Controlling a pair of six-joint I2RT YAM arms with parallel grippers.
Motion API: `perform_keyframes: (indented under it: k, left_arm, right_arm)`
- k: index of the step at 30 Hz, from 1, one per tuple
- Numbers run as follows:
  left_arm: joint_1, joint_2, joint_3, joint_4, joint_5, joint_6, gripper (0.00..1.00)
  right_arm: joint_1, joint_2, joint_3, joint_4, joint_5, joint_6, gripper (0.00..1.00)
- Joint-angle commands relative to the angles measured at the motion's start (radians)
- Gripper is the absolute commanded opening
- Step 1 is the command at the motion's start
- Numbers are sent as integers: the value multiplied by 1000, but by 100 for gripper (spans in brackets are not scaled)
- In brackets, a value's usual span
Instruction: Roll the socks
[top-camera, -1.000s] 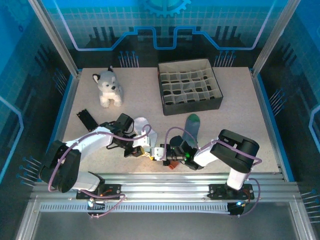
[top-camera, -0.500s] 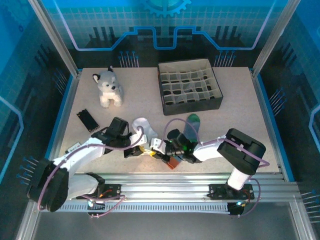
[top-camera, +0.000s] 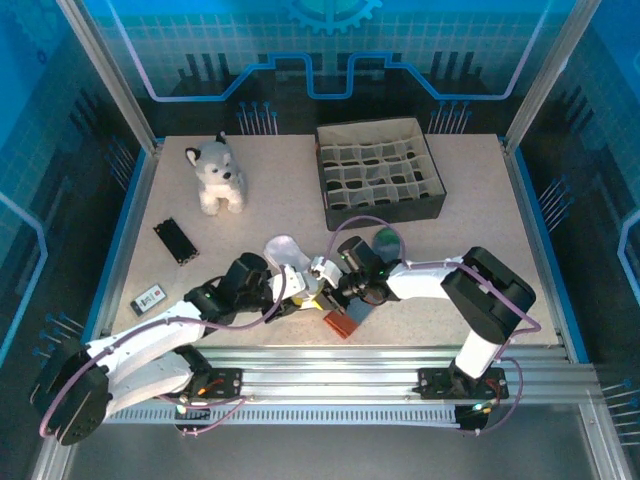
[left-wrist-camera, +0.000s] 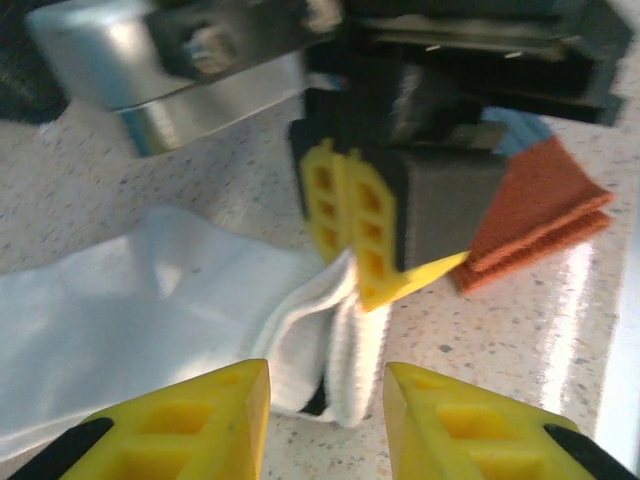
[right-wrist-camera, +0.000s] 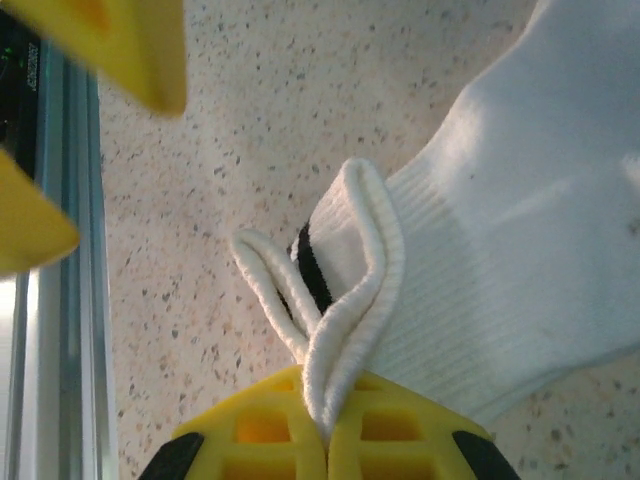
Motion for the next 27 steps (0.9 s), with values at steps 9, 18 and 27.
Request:
perform_keyframes:
  k: [9, 18, 27]
  left_arm:
    - [-129, 68, -126, 423, -216, -456, 46]
    - [-173, 186, -292, 796, -167, -402, 50]
    - [-178, 263, -303, 841, -108, -405, 51]
  right_arm:
    - [-60, -27, -46, -74, -99, 14, 0]
    - [-89, -87, -128, 0, -186, -42, 0]
    - [-89, -37, -86, -35, -180, -20, 0]
